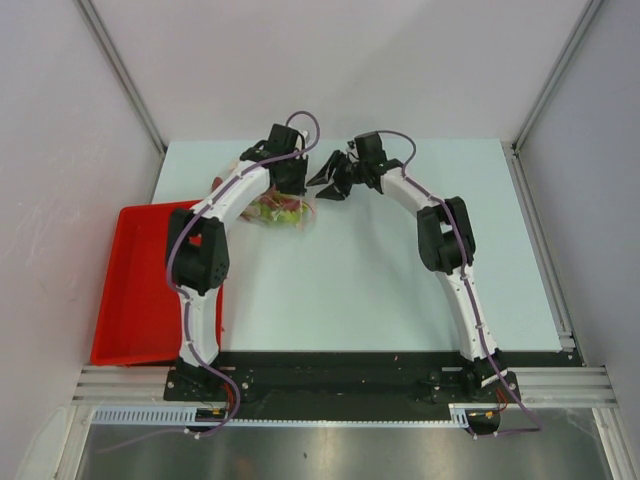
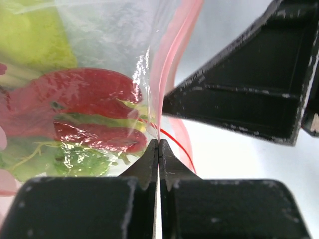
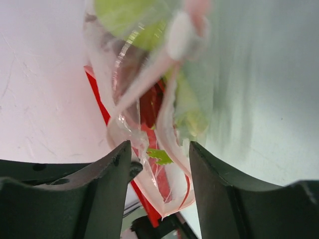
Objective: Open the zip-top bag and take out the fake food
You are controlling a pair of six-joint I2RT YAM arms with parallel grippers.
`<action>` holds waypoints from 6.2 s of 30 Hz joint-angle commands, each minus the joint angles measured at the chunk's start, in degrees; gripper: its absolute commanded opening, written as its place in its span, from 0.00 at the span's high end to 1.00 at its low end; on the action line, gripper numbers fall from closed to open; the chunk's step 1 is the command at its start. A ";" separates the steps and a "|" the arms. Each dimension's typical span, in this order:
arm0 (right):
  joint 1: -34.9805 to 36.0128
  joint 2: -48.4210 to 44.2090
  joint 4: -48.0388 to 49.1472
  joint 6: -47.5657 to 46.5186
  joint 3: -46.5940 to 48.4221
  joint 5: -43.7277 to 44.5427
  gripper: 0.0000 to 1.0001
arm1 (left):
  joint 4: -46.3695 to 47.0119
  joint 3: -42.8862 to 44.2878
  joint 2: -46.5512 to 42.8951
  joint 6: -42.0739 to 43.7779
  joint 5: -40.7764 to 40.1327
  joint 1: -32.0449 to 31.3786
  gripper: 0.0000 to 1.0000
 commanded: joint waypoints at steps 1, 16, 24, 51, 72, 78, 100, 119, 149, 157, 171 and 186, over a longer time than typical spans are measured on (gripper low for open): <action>0.31 0.15 -5.91 -7.72 5.31 2.94 0.46 | 2.51 -1.25 -6.78 -1.61 3.39 0.31 1.00; 1.89 1.65 -11.81 -12.82 7.60 7.17 0.51 | 2.86 -0.28 -10.21 -3.54 5.59 0.31 1.00; 2.95 1.47 -12.86 -16.59 7.16 10.24 0.60 | 3.12 -0.64 -11.35 -4.07 5.68 0.31 1.00; -0.83 -10.55 -15.74 -19.94 2.05 16.03 1.00 | 1.02 1.01 -13.64 -2.49 2.51 0.57 1.00; -3.29 -24.10 -36.34 -28.90 22.36 18.50 1.00 | 7.61 -3.35 -26.29 -14.00 13.15 4.52 1.00; -1.88 -23.75 -34.84 -27.68 22.89 17.63 1.00 | 7.52 -8.63 -29.18 -14.97 14.99 7.25 1.00; 0.40 -24.99 -22.17 -18.53 22.45 12.88 1.00 | 4.71 -5.82 -29.81 -13.74 13.06 8.57 0.95; 2.25 -23.14 -21.47 -18.01 19.20 10.51 1.00 | 6.02 4.89 -22.08 -12.08 19.73 3.31 0.72; 0.58 -24.98 -19.10 -15.99 14.45 7.78 1.00 | -1.54 0.69 -16.10 -3.80 11.30 -1.01 0.49; 0.49 -24.81 -18.40 -15.19 14.63 7.08 1.00 | 3.11 -2.04 -13.64 -6.96 16.04 -1.01 0.39; 0.40 -24.72 -21.21 -19.58 14.37 8.13 1.00 | 1.90 2.34 -13.46 -7.94 13.33 -1.27 1.00; 2.34 -31.74 -20.69 -26.53 1.54 11.82 1.00 | -7.50 19.58 -12.58 -12.25 9.73 -1.18 1.00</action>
